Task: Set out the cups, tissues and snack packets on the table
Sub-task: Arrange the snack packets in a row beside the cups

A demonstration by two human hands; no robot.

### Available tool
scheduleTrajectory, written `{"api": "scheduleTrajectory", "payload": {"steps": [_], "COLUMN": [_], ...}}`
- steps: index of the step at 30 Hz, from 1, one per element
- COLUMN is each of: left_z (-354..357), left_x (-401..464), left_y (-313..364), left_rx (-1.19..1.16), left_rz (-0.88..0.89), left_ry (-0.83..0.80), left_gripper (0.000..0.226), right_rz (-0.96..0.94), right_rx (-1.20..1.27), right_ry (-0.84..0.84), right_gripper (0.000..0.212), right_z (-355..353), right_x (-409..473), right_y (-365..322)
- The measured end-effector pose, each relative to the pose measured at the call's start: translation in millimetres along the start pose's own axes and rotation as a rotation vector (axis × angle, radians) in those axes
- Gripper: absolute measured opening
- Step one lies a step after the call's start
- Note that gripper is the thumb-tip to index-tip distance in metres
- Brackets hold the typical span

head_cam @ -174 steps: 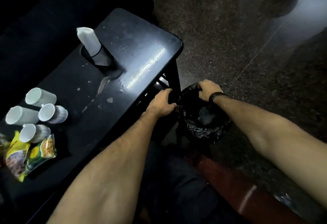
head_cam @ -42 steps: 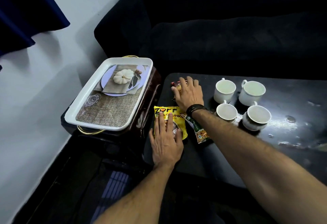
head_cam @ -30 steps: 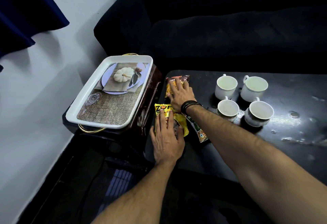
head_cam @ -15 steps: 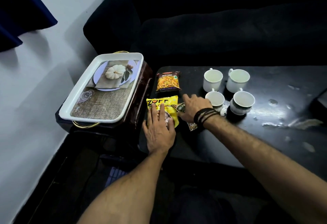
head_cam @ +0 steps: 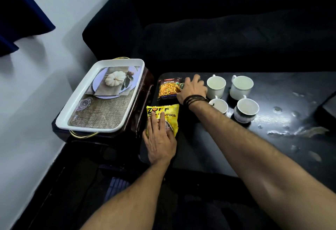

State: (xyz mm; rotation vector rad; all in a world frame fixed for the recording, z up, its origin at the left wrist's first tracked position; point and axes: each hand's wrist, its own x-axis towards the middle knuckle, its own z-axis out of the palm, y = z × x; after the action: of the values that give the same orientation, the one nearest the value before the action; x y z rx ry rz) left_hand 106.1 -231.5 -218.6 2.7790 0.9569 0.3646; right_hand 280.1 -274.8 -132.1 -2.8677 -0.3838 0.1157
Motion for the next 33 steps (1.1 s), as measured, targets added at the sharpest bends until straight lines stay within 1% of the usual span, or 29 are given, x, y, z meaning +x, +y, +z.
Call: {"api": "scheduleTrajectory", "payload": {"steps": [3, 6, 9, 11, 13, 15, 16, 19, 21, 27, 29, 31, 33], "left_z": [0, 2, 3, 3, 2, 3, 3, 4, 5, 7, 6, 5, 5], "left_x": [0, 2, 1, 1, 3, 3, 3, 3, 3, 5, 4, 5, 5], "left_y": [0, 0, -1, 0, 0, 0, -1, -3, -3, -6, -5, -5, -7], "left_rx": [0.002, -0.009, -0.012, -0.022, -0.022, -0.017, -0.013, -0.005, -0.004, -0.017, -0.042, -0.109, -0.203], "left_rz": [0.005, -0.002, 0.0, 0.004, -0.002, -0.007, -0.004, 0.006, 0.007, 0.059, 0.088, 0.109, 0.142], "left_ry": [0.004, 0.005, 0.013, 0.012, 0.009, 0.008, 0.009, -0.003, -0.012, -0.019, -0.024, -0.037, -0.055], "left_gripper": [0.065, 0.064, 0.063, 0.064, 0.065, 0.065, 0.065, 0.068, 0.069, 0.068, 0.069, 0.07, 0.066], "right_rz": [0.046, 0.042, 0.018, -0.001, -0.078, -0.14, -0.145, -0.128, -0.13, -0.146, -0.221, -0.366, -0.52], "right_rx": [-0.063, -0.097, -0.069, -0.016, 0.012, 0.031, 0.049, 0.094, 0.092, 0.084, 0.102, 0.114, 0.158], "right_ry": [-0.048, -0.05, 0.018, 0.083, 0.173, 0.203, 0.175, 0.034, -0.018, -0.086, -0.033, 0.067, 0.095], "right_gripper": [0.049, 0.049, 0.053, 0.062, 0.063, 0.063, 0.067, 0.089, 0.097, 0.098, 0.095, 0.088, 0.079], "right_z": [13, 29, 36, 34, 33, 38, 42, 56, 62, 57, 54, 55, 61], "right_x": [19, 24, 26, 25, 18, 3, -6, -26, -26, -7, -13, -31, -56], "right_y": [-3, -1, 2, 5, 3, 1, 0, 2, 4, 11, 12, 16, 24]}}
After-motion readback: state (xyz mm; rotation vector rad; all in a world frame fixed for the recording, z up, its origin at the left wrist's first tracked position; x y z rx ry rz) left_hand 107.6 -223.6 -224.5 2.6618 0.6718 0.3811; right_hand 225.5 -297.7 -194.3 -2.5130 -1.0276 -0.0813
